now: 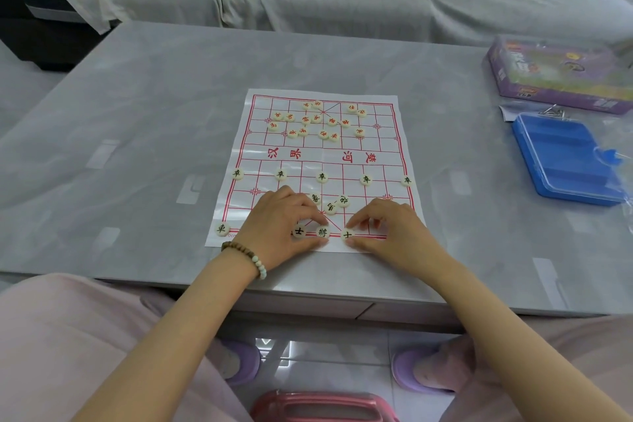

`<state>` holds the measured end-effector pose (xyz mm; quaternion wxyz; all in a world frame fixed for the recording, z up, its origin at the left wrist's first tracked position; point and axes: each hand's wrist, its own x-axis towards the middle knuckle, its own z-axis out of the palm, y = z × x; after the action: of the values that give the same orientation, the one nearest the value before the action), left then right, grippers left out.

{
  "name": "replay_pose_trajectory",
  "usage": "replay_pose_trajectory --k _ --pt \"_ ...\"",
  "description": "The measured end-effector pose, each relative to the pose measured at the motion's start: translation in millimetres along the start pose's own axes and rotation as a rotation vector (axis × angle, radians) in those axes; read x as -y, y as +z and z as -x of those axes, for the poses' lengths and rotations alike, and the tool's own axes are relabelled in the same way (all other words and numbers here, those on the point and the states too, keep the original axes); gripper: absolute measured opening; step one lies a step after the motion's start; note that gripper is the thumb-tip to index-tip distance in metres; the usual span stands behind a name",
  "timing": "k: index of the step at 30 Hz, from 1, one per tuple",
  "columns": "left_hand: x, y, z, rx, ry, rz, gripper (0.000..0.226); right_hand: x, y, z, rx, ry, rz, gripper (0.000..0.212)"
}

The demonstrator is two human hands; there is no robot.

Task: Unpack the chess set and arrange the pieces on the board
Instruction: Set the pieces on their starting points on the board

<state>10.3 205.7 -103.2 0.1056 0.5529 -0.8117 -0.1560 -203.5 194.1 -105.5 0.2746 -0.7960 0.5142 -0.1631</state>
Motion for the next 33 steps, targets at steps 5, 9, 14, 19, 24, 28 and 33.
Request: replay_pose_trajectory --k 5,9,14,19,24,28,33 --pt "-0.1 0.1 -0.1 -0.009 0.001 0.005 0.033 2.6 3.4 -0.2 -0.017 -0.004 0.009 0.015" --pt "1.9 -3.6 1.5 -0.038 -0.001 0.038 0.038 5.8 -4.7 -4.2 -0.022 0.006 -0.014 0.019" --pt "18.6 -16.0 3.7 -0.225 -0.117 0.093 0.033 17.4 -13.0 -29.9 -0.007 -0.001 0.063 0.026" --pt "29.1 -19.4 5.7 -0.265 -0.176 0.071 0.031 20.7 -1.5 -49.6 0.060 -0.018 0.264 0.028" --pt "23.1 -15.6 1.4 -0.214 -0.195 0.054 0.035 21.0 3.1 -52.5 0.046 -0.013 0.279 0.025" --pt "14.9 -12.2 -13.3 -0.150 -0.220 0.029 0.040 21.9 3.4 -51.6 0.035 -0.008 0.281 0.025" --pt "7.4 -9.6 -30.4 -0.103 -0.257 0.015 0.035 25.7 -13.7 -42.2 -0.040 -0.026 0.109 0.024"
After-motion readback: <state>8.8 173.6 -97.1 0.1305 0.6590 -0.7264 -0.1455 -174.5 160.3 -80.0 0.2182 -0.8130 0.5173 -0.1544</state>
